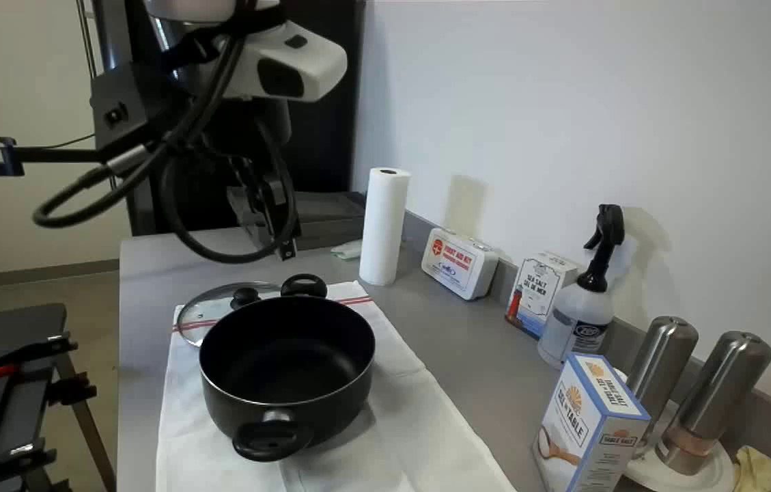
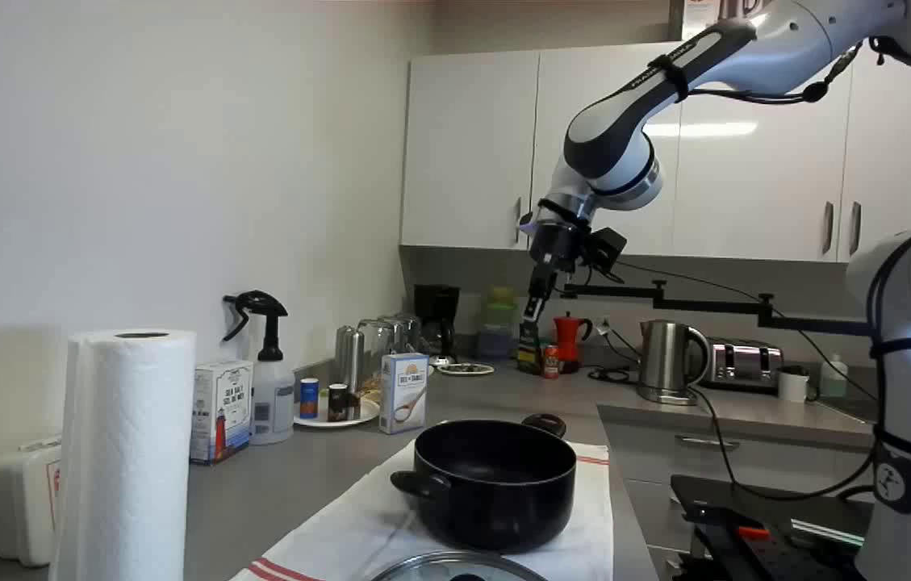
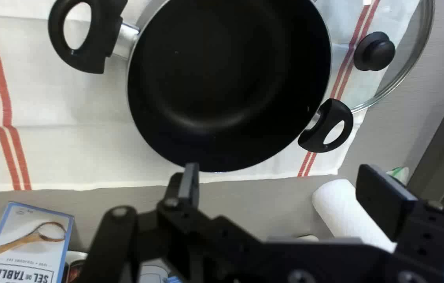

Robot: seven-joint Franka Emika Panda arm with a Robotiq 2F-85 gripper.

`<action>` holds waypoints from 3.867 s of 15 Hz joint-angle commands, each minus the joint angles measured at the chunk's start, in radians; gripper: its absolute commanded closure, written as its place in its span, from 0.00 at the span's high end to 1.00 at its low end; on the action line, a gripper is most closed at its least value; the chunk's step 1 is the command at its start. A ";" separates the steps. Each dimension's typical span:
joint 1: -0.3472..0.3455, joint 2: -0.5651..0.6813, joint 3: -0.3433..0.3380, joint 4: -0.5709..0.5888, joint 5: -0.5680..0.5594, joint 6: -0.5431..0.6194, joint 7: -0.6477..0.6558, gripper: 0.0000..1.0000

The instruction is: Put the lid on the black pot

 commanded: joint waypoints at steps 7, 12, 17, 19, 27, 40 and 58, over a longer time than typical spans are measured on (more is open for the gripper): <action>-0.049 0.006 0.049 0.002 0.019 -0.005 -0.012 1.00; -0.063 0.001 0.112 -0.045 -0.015 0.050 0.023 1.00; -0.043 -0.006 0.221 -0.132 -0.032 0.148 0.078 1.00; -0.029 -0.001 0.272 -0.169 -0.048 0.201 0.123 1.00; -0.002 0.120 0.497 -0.237 -0.303 0.408 0.452 1.00; 0.027 0.413 0.588 -0.057 -0.674 0.441 0.821 1.00; 0.135 0.650 0.563 0.070 -0.508 0.474 0.757 1.00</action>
